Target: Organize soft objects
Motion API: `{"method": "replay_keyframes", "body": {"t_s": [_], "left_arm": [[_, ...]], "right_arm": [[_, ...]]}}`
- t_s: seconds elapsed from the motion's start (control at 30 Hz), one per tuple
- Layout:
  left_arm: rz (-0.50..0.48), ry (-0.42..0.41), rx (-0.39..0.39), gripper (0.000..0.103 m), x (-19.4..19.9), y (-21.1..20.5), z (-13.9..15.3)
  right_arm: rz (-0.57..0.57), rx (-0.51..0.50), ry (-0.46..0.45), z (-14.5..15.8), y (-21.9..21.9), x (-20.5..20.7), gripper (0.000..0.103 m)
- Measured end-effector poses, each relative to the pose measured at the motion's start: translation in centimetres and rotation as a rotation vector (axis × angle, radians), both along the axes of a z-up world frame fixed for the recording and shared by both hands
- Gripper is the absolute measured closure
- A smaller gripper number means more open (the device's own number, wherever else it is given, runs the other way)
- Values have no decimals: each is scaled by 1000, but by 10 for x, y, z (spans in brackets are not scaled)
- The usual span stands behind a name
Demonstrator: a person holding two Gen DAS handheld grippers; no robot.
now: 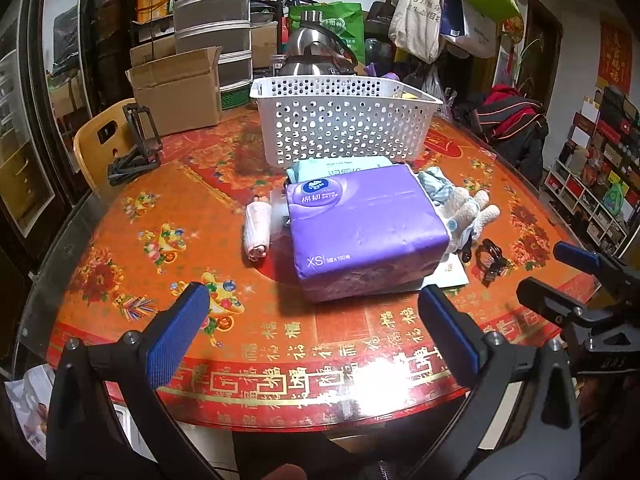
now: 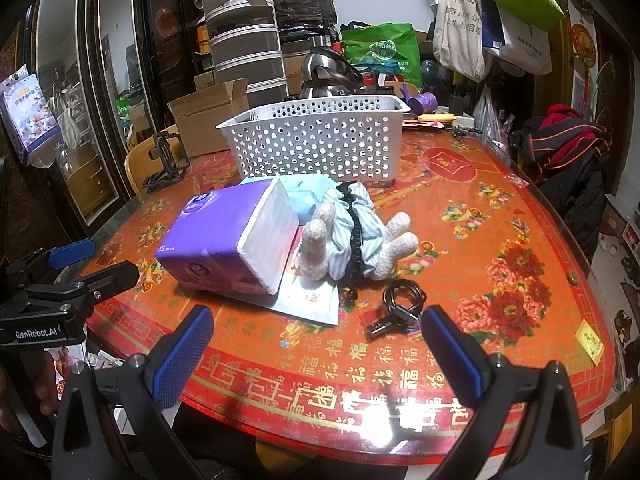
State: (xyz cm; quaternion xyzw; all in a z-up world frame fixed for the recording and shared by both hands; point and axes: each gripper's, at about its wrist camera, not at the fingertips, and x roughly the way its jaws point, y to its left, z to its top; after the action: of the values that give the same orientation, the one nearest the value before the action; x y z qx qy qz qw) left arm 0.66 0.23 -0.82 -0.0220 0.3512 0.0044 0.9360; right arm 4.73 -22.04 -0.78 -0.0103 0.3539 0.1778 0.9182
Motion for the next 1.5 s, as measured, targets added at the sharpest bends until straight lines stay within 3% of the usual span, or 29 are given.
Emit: {"method": "replay_keyframes", "body": {"t_s": [0.2, 0.27, 0.33, 0.43, 0.6, 0.67, 0.8, 0.87, 0.97, 1.13, 1.3, 1.5], "left_arm": [[-2, -48, -14, 0, 0, 6, 3], [-20, -66, -29, 0, 4, 10, 1], [-45, -57, -40, 0, 11, 13, -4], [-39, -15, -40, 0, 24, 22, -20], [-83, -9, -163, 0, 35, 48, -37], [-101, -17, -153, 0, 38, 50, -41], [-139, -32, -150, 1, 42, 49, -49], [-142, -53, -131, 7, 43, 47, -52], [-157, -68, -101, 24, 45, 42, -54], [-217, -72, -125, 32, 50, 39, -56], [-299, -66, -150, 48, 54, 32, -60], [-319, -92, -148, 52, 51, 26, -58]], "right_arm": [[-24, -1, -25, 0, -1, 3, 0], [-29, 29, -71, -1, -4, 5, 0], [-36, 31, -113, -4, -3, 8, 0], [17, 20, -97, -10, 9, 14, 0], [94, 11, -115, -18, 33, 17, 0], [118, 13, -106, -22, 41, 22, 11], [167, -8, -125, -23, 53, 26, 17], [197, -16, -119, -26, 59, 30, 25], [234, -18, -116, -31, 64, 35, 27], [273, -12, -117, -34, 69, 41, 36], [310, -36, -114, -37, 77, 43, 49], [323, -20, -102, -40, 76, 46, 53]]}}
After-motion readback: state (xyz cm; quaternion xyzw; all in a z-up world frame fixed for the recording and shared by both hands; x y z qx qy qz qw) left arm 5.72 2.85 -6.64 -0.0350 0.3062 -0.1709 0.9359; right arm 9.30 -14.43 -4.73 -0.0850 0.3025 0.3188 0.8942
